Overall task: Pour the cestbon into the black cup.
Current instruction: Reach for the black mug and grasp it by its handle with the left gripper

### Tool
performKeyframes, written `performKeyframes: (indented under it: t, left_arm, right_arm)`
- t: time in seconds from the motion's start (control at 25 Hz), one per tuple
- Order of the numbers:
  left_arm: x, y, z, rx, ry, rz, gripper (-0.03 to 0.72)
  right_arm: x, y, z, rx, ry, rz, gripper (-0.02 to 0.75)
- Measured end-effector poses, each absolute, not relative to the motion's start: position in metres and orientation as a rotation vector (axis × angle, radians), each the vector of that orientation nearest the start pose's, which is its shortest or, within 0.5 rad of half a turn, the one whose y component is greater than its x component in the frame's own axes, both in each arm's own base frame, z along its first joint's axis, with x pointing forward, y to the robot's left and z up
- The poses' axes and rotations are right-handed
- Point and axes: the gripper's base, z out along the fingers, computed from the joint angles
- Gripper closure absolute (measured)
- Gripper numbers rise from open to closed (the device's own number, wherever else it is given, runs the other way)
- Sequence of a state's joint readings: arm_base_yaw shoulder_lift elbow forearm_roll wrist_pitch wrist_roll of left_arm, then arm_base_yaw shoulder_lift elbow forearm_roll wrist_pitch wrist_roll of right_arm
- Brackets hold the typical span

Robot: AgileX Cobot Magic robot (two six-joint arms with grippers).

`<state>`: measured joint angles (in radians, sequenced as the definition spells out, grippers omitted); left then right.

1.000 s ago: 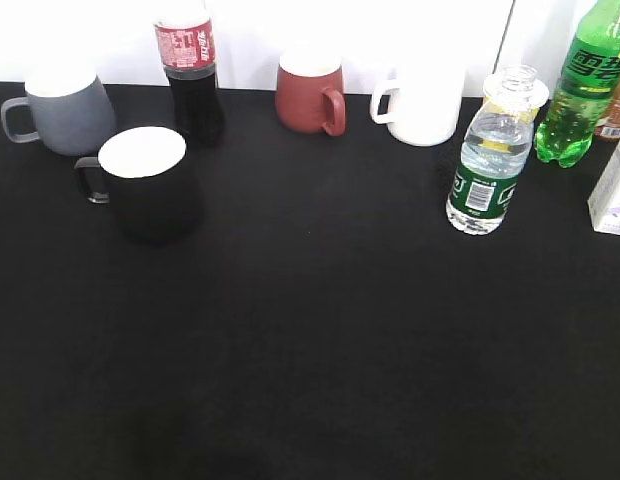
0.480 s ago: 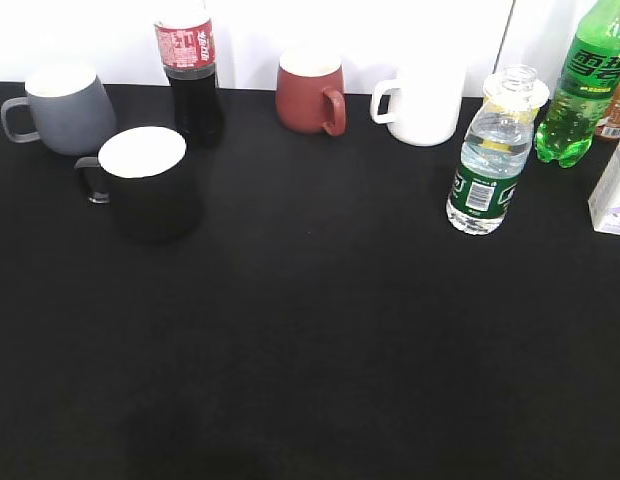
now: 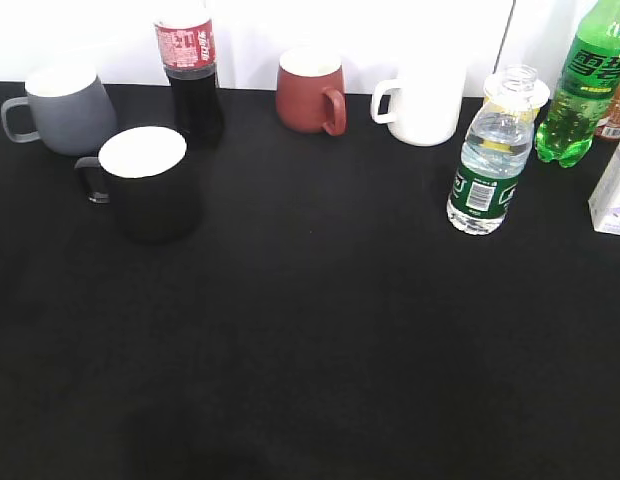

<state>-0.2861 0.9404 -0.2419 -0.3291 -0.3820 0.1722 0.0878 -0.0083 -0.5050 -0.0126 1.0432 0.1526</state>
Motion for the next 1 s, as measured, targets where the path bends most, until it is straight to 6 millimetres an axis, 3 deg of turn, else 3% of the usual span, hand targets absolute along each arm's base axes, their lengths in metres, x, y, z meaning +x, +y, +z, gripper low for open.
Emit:
performKeyframes:
  t: [0.12, 0.32, 0.36, 0.48, 0.64, 0.72, 0.84, 1.0]
  left_arm:
    - [0.189, -0.053, 0.202, 0.105, 1.814, -0.149, 0.432]
    - [0.215, -0.066, 0.165, 0.147, 1.757, -0.180, 0.274]
    - [0.219, -0.067, 0.152, 0.150, 1.783, -0.169, 0.268]
    - [0.223, -0.068, 0.138, 0.154, 1.796, -0.154, 0.268]
    - [0.242, -0.074, 0.139, 0.142, 1.764, -0.156, 0.268]
    - [0.253, -0.066, 0.136, 0.109, 1.772, -0.127, 0.268]
    - [0.257, -0.061, 0.126, 0.127, 1.811, -0.117, 0.268]
    - [0.267, -0.064, 0.131, 0.126, 1.785, -0.125, 0.268]
  right_arm:
    - [-0.006, -0.002, 0.280, 0.066, 2.015, 0.138, 0.152]
    - [-0.006, -0.002, 0.280, 0.066, 2.015, 0.138, 0.152]
    - [-0.006, -0.002, 0.280, 0.066, 2.015, 0.138, 0.152]
    - [-0.006, -0.002, 0.280, 0.066, 2.015, 0.138, 0.152]
    - [-0.006, -0.002, 0.280, 0.066, 2.015, 0.138, 0.152]
    - [-0.006, -0.002, 0.280, 0.066, 2.015, 0.138, 0.152]
    - [-0.006, -0.002, 0.280, 0.066, 2.015, 0.138, 0.152]
    - [-0.006, -0.002, 0.280, 0.066, 2.015, 0.138, 0.152]
